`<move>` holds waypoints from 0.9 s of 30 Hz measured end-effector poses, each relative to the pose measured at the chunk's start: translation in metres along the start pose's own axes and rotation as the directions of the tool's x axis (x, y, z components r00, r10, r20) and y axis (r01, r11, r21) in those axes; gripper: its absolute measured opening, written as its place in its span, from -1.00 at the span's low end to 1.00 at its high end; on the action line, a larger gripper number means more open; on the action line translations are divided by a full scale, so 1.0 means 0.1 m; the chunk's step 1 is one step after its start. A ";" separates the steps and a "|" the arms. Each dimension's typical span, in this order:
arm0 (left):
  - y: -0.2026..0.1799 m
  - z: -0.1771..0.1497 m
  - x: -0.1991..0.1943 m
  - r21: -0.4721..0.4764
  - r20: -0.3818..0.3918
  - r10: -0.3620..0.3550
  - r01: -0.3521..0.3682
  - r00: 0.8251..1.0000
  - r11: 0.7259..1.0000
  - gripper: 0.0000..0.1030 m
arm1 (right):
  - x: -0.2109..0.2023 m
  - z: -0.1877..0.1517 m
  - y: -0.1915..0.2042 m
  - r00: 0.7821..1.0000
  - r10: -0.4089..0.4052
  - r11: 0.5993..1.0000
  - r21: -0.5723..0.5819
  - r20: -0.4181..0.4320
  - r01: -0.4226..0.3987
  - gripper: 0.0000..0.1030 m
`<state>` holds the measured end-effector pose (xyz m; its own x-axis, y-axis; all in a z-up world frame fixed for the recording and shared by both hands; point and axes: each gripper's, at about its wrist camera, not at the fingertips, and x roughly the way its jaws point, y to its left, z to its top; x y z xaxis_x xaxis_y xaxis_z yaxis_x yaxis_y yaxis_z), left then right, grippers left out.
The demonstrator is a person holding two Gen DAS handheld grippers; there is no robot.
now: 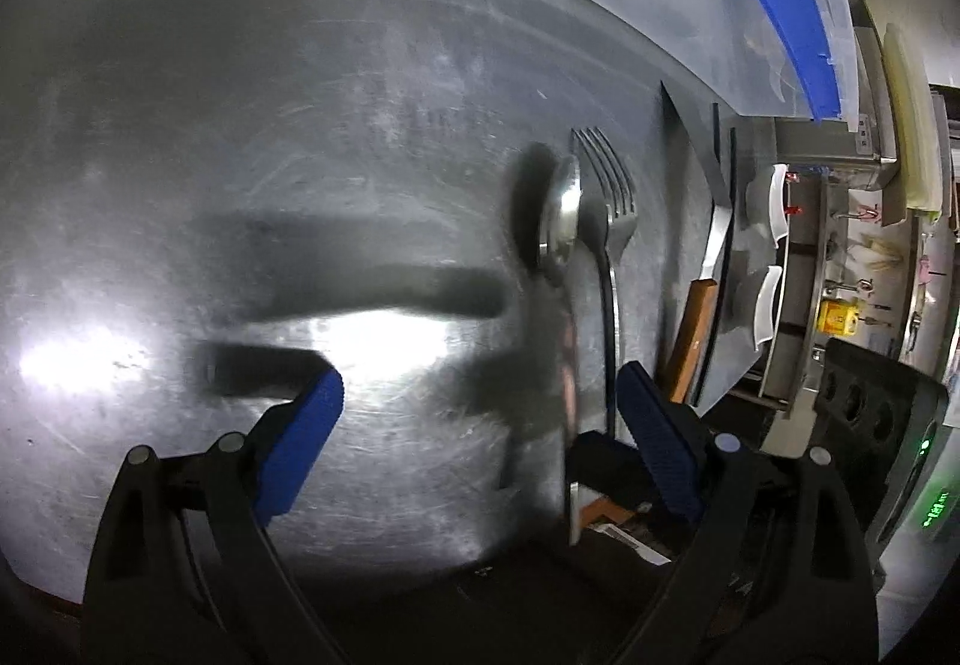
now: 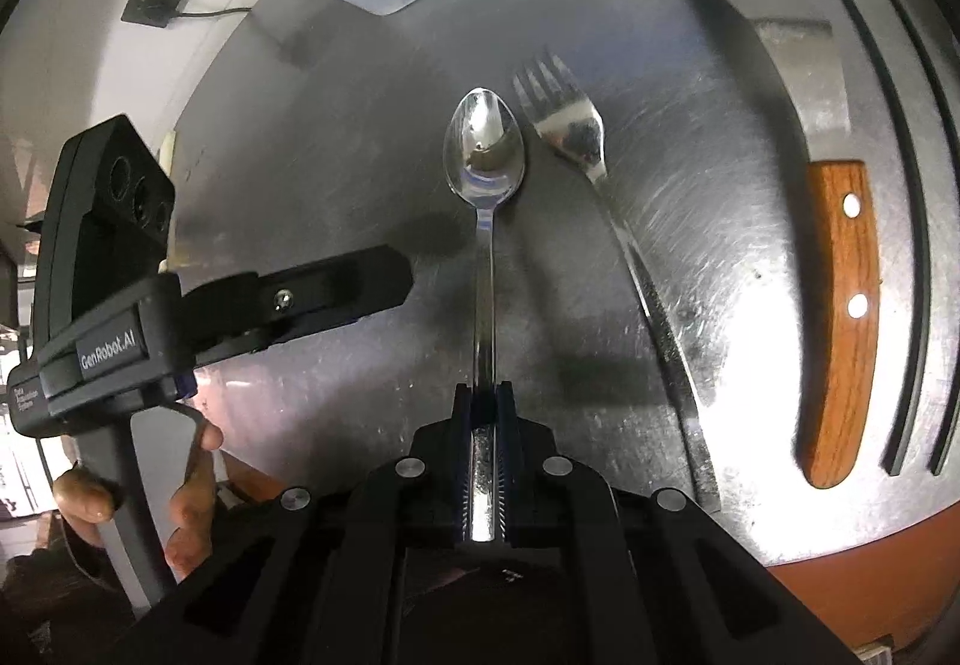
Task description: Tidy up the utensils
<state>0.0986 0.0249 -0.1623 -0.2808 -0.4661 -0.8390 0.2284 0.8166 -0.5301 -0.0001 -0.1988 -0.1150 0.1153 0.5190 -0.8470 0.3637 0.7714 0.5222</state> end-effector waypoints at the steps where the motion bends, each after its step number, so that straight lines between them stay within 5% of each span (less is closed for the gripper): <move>1: -0.02 0.00 0.01 -0.001 -0.005 -0.005 0.005 1.000 1.000 0.70 | 0.00 -0.01 -0.02 1.000 0.012 1.000 0.005 -0.002 -0.012 -0.94; 4: -0.07 0.01 0.08 0.004 -0.026 -0.014 0.015 1.000 1.000 0.70 | -0.04 0.04 -0.04 0.998 0.058 0.998 0.010 -0.004 -0.058 -0.99; 10: -0.04 0.02 -0.03 -0.041 0.032 -0.027 0.028 0.999 0.999 0.70 | -0.12 0.01 0.09 0.985 -0.167 0.980 -0.106 0.036 0.170 -0.95; 17: 0.27 0.07 -0.39 -0.145 0.157 -0.036 0.059 0.987 0.988 0.70 | 0.23 -0.15 0.46 0.968 -0.251 0.941 -0.236 -0.004 0.243 -0.91; 21: 0.41 0.07 -0.46 -0.174 0.154 -0.066 0.093 0.986 0.980 0.70 | 0.38 -0.22 0.57 0.947 -0.320 0.910 -0.283 -0.010 0.304 -0.55; 22: 0.43 0.07 -0.46 -0.177 0.148 -0.079 0.105 0.986 0.979 0.70 | 0.42 -0.23 0.57 0.937 -0.349 0.898 -0.291 -0.012 0.331 -0.69; 24: 0.41 0.08 -0.39 -0.178 0.121 -0.118 0.138 0.986 0.974 0.70 | 0.43 -0.25 0.58 0.936 -0.351 0.895 -0.294 0.003 0.337 -0.77; 27: 0.37 0.06 -0.24 -0.180 0.064 -0.178 0.187 0.982 0.966 0.70 | 0.36 -0.20 0.40 0.962 -0.271 0.942 -0.211 -0.023 0.260 -0.85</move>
<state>0.1198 0.0640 -0.1621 -0.2571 -0.6248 -0.7372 0.0003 0.7628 -0.6466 0.0003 -0.1421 -0.1226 -0.0083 0.2991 -0.9542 0.1781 0.9394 0.2929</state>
